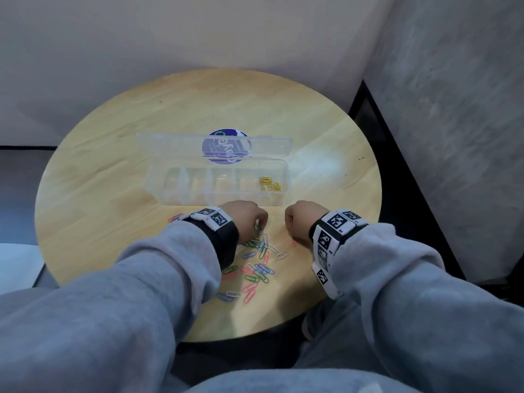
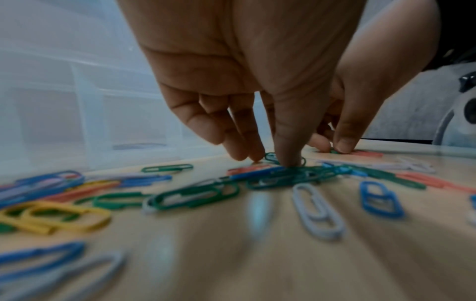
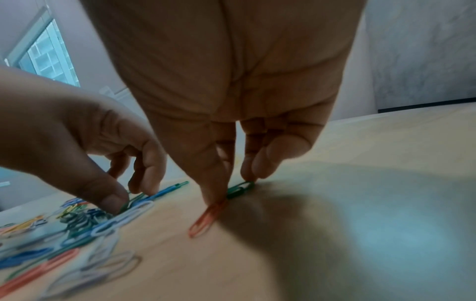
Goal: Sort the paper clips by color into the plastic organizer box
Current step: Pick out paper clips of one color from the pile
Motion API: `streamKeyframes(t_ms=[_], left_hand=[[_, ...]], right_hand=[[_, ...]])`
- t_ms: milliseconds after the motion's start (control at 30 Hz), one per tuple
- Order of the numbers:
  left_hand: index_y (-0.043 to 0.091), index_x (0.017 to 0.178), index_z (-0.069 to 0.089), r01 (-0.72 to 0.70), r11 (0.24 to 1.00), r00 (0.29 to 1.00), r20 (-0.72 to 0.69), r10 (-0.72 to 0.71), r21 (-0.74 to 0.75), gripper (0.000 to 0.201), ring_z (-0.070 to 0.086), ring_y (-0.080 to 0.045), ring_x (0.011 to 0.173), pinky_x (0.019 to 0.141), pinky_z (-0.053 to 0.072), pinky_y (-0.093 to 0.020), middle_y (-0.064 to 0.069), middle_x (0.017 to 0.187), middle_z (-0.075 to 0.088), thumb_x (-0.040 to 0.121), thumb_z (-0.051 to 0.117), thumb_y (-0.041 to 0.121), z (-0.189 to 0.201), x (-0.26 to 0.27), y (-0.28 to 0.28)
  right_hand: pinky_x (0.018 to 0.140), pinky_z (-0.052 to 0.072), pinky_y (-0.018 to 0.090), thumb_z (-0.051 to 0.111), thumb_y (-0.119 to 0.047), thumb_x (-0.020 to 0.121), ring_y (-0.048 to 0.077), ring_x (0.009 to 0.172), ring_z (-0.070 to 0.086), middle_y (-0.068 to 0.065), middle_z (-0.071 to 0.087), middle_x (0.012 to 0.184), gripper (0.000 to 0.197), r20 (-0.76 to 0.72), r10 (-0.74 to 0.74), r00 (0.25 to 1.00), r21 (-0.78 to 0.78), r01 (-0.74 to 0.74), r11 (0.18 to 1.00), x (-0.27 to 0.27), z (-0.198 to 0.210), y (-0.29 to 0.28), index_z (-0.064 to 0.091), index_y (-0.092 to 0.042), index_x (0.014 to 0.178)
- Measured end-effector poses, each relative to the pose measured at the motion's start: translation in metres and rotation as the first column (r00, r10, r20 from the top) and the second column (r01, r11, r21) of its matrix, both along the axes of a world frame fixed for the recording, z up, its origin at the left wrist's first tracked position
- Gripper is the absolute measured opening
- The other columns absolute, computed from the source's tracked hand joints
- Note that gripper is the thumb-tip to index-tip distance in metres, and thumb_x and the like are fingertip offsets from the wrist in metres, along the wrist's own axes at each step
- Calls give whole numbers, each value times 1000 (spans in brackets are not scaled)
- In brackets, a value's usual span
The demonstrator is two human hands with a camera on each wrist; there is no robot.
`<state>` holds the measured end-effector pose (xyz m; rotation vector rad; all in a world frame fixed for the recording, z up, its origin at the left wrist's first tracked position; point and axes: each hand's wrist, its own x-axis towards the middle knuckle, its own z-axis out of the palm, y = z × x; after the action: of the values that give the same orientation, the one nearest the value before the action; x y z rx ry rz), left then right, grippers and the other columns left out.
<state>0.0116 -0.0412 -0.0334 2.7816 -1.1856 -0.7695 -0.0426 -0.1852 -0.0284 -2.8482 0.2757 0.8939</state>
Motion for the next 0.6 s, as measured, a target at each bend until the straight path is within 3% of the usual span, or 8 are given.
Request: streamKeyframes(t_ms=[100, 200, 267, 333, 400, 467, 533, 600], left_hand=[[24, 97, 65, -26, 1000, 1000, -13, 25, -5, 14, 56, -21, 102, 73, 36, -24, 1, 105, 58, 84, 59, 23, -4, 3, 3], [23, 96, 66, -38, 999, 999, -15, 37, -15, 14, 56, -21, 102, 73, 37, -25, 3, 94, 52, 84, 60, 22, -4, 3, 6], [22, 95, 67, -43, 998, 999, -12, 42, -38, 13, 55, -21, 102, 73, 37, -25, 5, 91, 47, 84, 60, 23, -4, 2, 8], [21, 94, 67, -68, 995, 998, -20, 67, -66, 11, 55, -19, 99, 72, 35, -24, 6, 91, 46, 85, 61, 24, -2, 0, 12], [22, 89, 67, -119, 987, 992, -51, 113, -111, 7, 54, -16, 92, 70, 34, -23, 7, 90, 50, 84, 62, 22, 1, 0, 17], [24, 83, 64, -196, 967, 977, -114, 179, -162, 6, 53, -11, 79, 63, 36, -22, 8, 86, 56, 83, 62, 18, 5, 0, 22], [24, 82, 64, -262, 943, 959, -159, 233, -203, 6, 53, -9, 74, 58, 37, -17, 11, 78, 58, 83, 63, 17, 7, 0, 26], [24, 80, 63, -302, 926, 946, -189, 263, -226, 7, 54, -10, 77, 58, 37, -13, 15, 70, 55, 83, 65, 18, 8, -1, 30]], right_hand=[[84, 48, 30, 53, -14, 88, 23, 88, 54, 9, 64, 103, 20, -61, 21, 998, -61, -24, 998, 3, -8, -2, 65, -4, 101], [67, 42, 24, 49, -17, 91, 20, 85, 46, 6, 48, 79, 15, -135, 11, 991, -65, -20, 998, 3, -11, -2, 53, -8, 80], [68, 41, 26, 51, -16, 88, 21, 81, 49, 6, 52, 82, 10, -102, -37, 994, -2, 37, 999, -2, -7, -3, 56, -10, 83], [66, 43, 27, 56, -11, 82, 22, 74, 53, 7, 58, 81, 6, -27, -175, 984, 164, 177, 970, -8, -2, -5, 59, -12, 77], [63, 46, 27, 58, -3, 80, 22, 65, 54, 9, 60, 71, 18, -43, -338, 940, 405, 326, 854, -13, 3, -7, 53, -11, 65], [60, 50, 30, 55, 3, 83, 23, 58, 53, 12, 57, 66, 24, -132, -451, 883, 601, 433, 672, -17, 5, -8, 49, -11, 65], [52, 51, 28, 48, 8, 87, 21, 53, 49, 12, 51, 63, 24, -190, -507, 841, 692, 481, 538, -18, 4, -8, 49, -9, 70], [51, 51, 27, 42, 10, 90, 20, 52, 47, 11, 47, 62, 25, -238, -531, 814, 718, 515, 468, -19, 2, -7, 52, -7, 75]])
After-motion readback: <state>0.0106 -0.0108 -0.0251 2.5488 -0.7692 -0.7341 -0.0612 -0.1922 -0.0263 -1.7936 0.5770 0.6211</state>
